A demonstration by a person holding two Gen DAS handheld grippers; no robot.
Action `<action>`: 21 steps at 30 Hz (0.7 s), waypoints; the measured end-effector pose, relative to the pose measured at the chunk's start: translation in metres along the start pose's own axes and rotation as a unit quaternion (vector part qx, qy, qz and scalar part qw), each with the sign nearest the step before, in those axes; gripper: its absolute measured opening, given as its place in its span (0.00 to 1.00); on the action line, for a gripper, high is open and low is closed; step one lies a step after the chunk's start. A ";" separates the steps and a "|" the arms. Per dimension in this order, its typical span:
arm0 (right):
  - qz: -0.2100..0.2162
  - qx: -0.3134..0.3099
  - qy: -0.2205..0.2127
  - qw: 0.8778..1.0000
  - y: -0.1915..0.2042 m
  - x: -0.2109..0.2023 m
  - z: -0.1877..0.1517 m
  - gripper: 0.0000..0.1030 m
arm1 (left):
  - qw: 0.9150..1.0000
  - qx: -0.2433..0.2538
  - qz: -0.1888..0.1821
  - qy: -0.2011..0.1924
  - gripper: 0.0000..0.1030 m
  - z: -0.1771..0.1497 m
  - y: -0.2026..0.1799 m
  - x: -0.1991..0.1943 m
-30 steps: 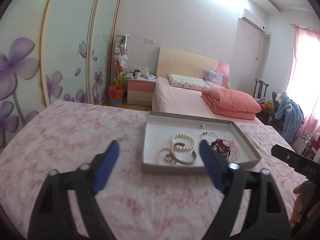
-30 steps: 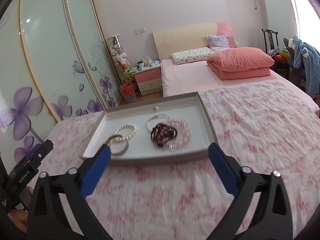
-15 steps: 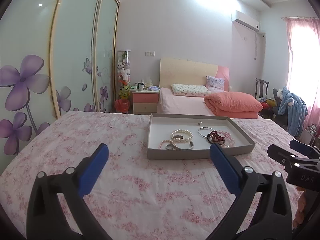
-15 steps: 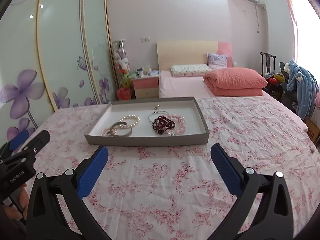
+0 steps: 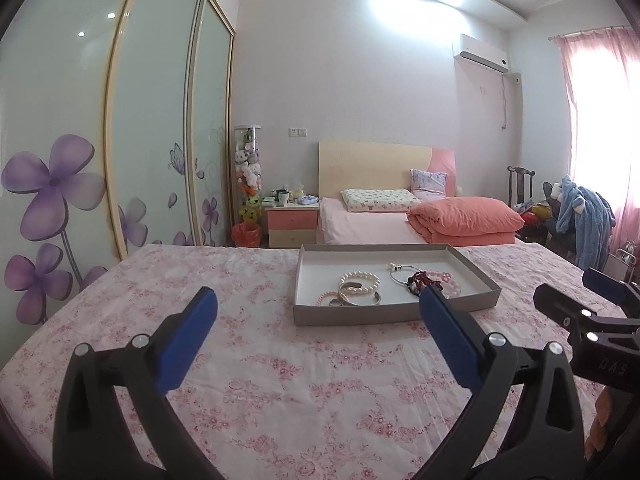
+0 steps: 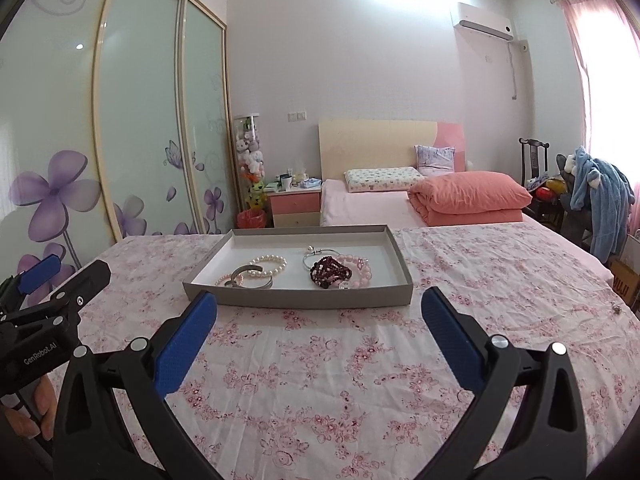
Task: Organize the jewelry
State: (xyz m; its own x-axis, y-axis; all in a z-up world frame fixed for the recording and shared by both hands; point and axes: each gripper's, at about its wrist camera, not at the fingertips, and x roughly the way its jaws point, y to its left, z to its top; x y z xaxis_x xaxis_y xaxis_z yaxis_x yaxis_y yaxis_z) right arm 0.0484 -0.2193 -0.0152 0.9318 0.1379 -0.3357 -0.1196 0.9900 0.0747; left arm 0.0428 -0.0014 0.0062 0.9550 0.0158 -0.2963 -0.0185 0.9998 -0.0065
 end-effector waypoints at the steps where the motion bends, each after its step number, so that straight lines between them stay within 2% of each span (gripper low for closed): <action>1: -0.001 0.001 -0.001 1.000 -0.001 0.000 0.000 0.98 | 1.000 -0.001 0.000 0.000 0.96 -0.001 0.001 -0.001; 21: 0.005 0.002 -0.011 1.000 -0.001 -0.006 0.001 0.98 | 1.000 -0.009 0.000 0.000 0.96 -0.002 0.004 -0.003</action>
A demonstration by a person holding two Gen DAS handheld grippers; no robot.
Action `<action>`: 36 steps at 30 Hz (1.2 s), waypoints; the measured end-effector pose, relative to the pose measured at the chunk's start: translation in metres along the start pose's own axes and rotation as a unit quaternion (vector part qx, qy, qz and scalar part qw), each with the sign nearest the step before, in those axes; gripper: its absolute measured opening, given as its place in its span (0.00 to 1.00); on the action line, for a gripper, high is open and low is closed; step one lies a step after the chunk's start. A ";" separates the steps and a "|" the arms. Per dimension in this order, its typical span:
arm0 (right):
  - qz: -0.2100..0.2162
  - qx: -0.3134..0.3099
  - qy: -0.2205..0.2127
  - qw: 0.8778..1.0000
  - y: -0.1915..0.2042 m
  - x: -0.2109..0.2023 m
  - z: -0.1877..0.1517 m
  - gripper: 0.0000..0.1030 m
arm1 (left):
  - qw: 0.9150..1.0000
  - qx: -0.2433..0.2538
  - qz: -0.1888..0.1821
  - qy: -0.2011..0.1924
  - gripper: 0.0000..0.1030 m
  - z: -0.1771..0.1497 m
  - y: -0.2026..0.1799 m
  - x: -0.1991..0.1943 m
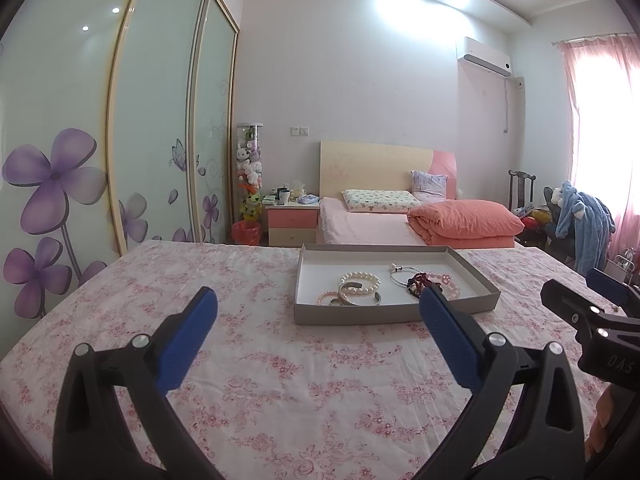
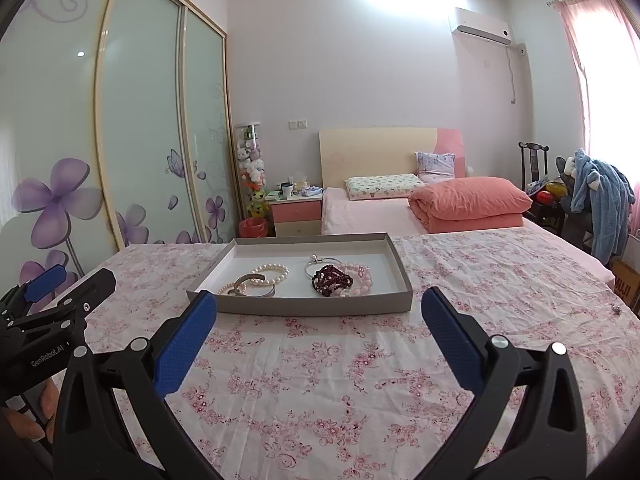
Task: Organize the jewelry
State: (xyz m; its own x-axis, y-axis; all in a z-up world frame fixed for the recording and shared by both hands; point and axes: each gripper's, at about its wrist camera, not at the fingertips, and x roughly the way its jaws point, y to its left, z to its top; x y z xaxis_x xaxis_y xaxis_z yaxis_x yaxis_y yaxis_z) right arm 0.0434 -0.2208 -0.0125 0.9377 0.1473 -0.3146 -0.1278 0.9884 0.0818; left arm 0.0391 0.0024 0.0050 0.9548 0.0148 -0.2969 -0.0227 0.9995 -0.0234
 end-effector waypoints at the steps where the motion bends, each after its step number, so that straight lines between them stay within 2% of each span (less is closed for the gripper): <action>1: 0.000 0.000 0.000 1.000 0.000 0.000 0.000 0.98 | 1.000 0.000 0.000 0.001 0.96 0.000 0.000 0.000; 36: 0.000 0.006 0.007 1.000 0.001 0.002 -0.005 0.98 | 1.000 -0.004 -0.005 0.018 0.96 -0.004 -0.007 0.006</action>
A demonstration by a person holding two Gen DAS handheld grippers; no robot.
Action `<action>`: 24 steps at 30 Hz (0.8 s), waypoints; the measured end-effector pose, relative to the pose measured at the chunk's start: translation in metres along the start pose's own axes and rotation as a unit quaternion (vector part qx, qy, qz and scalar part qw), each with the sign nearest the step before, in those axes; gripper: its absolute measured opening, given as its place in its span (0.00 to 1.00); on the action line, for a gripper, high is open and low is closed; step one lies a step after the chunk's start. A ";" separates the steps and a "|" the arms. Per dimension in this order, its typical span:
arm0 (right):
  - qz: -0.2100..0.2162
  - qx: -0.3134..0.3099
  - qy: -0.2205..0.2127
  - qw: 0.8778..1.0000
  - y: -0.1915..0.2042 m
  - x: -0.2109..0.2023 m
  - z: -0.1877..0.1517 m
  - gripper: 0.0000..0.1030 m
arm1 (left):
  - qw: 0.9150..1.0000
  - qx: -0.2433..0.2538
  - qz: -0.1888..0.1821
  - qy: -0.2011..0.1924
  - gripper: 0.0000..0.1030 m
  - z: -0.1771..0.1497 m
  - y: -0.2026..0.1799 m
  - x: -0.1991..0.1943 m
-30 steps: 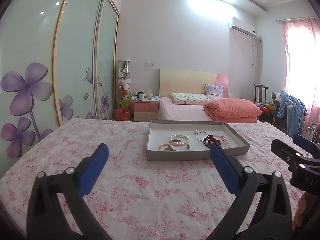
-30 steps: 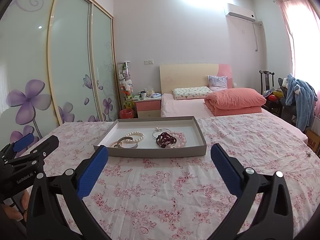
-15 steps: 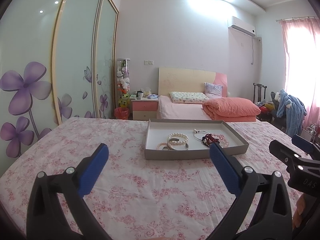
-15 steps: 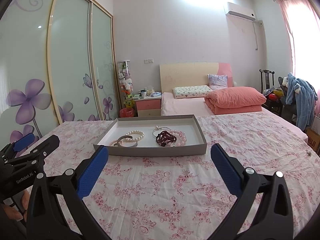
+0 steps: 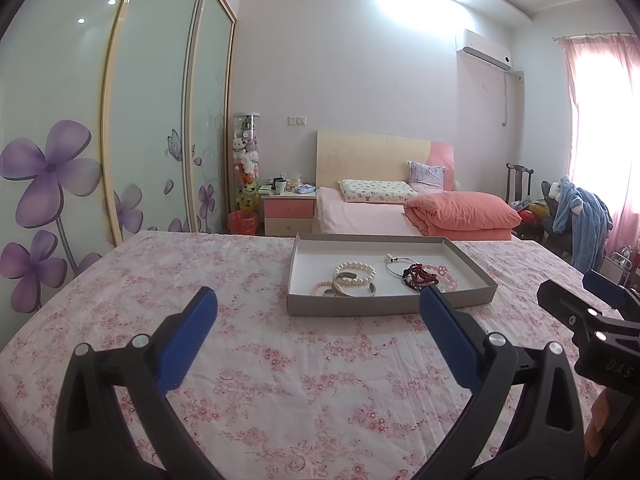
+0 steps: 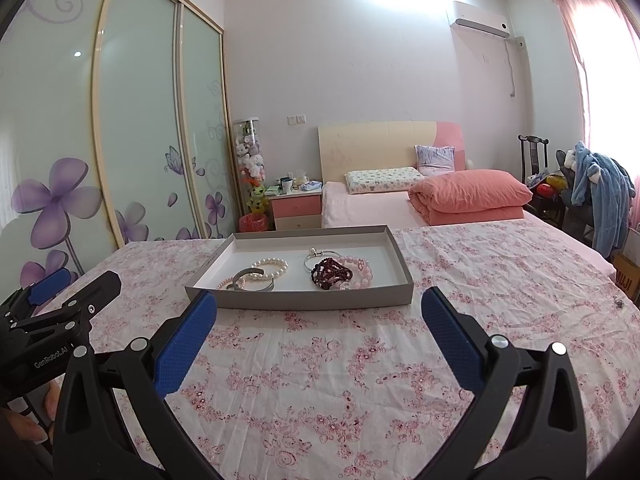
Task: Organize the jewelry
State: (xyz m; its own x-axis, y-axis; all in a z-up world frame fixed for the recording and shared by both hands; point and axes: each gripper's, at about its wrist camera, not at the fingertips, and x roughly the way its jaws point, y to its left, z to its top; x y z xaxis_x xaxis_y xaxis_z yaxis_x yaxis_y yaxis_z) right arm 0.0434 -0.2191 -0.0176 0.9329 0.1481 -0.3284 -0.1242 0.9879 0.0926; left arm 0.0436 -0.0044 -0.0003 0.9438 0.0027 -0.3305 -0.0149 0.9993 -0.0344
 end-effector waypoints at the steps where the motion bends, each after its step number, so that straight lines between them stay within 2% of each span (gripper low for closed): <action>1: 0.000 0.000 0.000 1.000 0.000 0.000 0.000 0.98 | 1.000 0.000 0.000 0.000 0.96 0.000 0.001 0.000; 24: 0.000 0.000 0.001 1.000 0.000 0.000 0.001 0.98 | 1.000 0.000 -0.002 0.003 0.96 -0.002 -0.003 0.001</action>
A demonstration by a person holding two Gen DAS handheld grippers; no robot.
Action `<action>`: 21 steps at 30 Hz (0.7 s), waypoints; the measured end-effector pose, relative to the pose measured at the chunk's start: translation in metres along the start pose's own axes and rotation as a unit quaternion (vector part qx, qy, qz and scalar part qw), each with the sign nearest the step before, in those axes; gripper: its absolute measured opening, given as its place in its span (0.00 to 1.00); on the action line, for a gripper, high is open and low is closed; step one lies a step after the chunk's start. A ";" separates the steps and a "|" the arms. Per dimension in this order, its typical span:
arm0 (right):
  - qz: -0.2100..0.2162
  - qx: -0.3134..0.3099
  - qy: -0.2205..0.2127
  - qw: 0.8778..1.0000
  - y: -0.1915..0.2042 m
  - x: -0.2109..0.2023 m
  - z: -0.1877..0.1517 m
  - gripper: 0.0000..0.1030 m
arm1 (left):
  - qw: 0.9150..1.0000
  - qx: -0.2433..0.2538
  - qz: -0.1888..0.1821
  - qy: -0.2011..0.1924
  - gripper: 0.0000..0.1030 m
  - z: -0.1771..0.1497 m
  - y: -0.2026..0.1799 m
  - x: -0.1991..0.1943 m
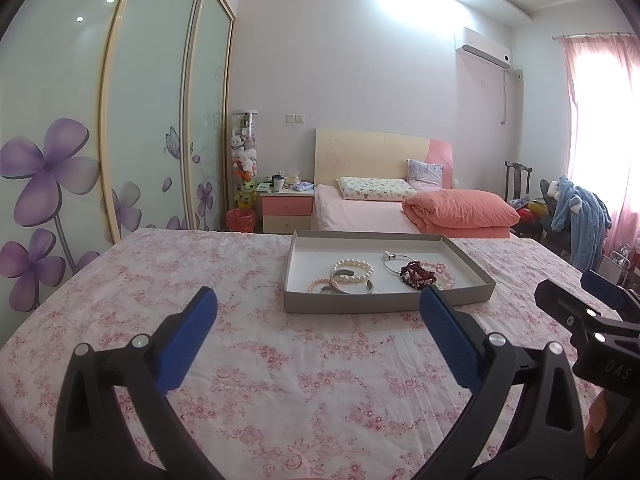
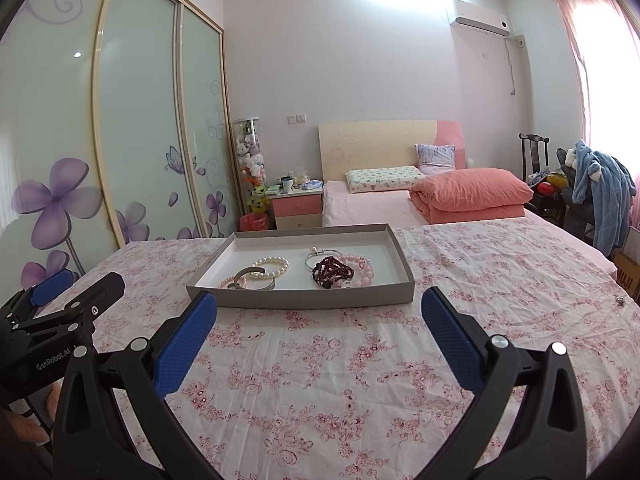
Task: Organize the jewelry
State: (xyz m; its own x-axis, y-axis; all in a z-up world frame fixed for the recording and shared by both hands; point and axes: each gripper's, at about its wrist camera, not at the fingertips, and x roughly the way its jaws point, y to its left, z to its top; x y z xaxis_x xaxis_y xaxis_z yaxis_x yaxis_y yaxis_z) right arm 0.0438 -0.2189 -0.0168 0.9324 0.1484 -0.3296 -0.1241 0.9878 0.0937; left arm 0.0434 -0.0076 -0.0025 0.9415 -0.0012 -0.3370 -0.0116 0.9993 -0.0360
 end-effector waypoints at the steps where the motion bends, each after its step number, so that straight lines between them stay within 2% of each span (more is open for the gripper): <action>1: 0.000 0.000 0.000 1.000 0.000 0.000 0.000 0.98 | 1.000 0.000 0.000 0.000 0.96 0.000 0.000 0.000; 21: 0.000 0.001 0.000 1.000 -0.001 0.000 0.001 0.98 | 1.000 -0.001 -0.001 -0.001 0.96 -0.003 0.000 0.000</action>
State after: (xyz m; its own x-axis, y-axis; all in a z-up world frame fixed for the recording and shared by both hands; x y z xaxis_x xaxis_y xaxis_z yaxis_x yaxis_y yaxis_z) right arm 0.0440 -0.2198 -0.0163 0.9321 0.1481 -0.3304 -0.1229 0.9878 0.0958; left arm 0.0420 -0.0080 -0.0054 0.9423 -0.0028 -0.3348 -0.0106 0.9992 -0.0383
